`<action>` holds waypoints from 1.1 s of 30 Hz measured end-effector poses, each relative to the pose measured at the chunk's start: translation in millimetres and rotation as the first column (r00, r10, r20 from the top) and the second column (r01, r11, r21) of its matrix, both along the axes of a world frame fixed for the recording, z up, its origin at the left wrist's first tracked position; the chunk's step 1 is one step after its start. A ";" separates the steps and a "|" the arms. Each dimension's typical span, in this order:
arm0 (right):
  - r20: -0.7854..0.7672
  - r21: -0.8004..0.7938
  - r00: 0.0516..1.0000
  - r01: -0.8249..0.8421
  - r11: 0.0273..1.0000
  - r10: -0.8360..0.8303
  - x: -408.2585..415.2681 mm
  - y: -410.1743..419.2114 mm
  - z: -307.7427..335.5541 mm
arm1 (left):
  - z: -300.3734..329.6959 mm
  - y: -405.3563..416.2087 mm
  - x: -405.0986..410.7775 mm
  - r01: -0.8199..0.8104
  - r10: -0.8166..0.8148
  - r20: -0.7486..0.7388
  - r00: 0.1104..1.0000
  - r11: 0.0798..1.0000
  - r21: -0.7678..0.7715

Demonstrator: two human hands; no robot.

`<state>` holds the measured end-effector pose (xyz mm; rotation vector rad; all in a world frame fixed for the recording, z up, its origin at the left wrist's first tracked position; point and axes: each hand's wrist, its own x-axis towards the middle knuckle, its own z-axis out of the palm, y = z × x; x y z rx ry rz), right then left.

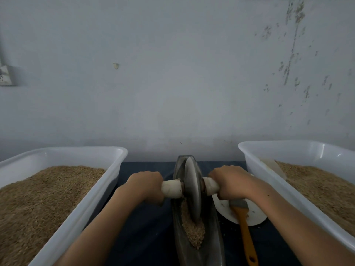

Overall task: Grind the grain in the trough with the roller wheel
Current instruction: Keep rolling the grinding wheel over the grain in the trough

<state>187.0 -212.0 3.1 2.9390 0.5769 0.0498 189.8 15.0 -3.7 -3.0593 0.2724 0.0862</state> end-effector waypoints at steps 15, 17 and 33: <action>0.232 0.111 0.971 0.024 0.993 -0.049 -0.7 2.6 -15.1 | -7.3 -6.5 0.5 -0.004 -0.008 0.269 0.963 0.999 0.045; 0.165 0.054 0.986 0.029 0.998 -0.038 -2.1 3.2 -8.8 | -3.1 -5.0 -0.1 0.007 -0.016 0.183 0.983 0.999 0.051; 0.210 0.130 0.976 0.035 0.991 -0.062 -3.5 4.5 -13.9 | -9.8 -9.2 3.5 0.032 -0.043 0.346 0.937 0.999 0.036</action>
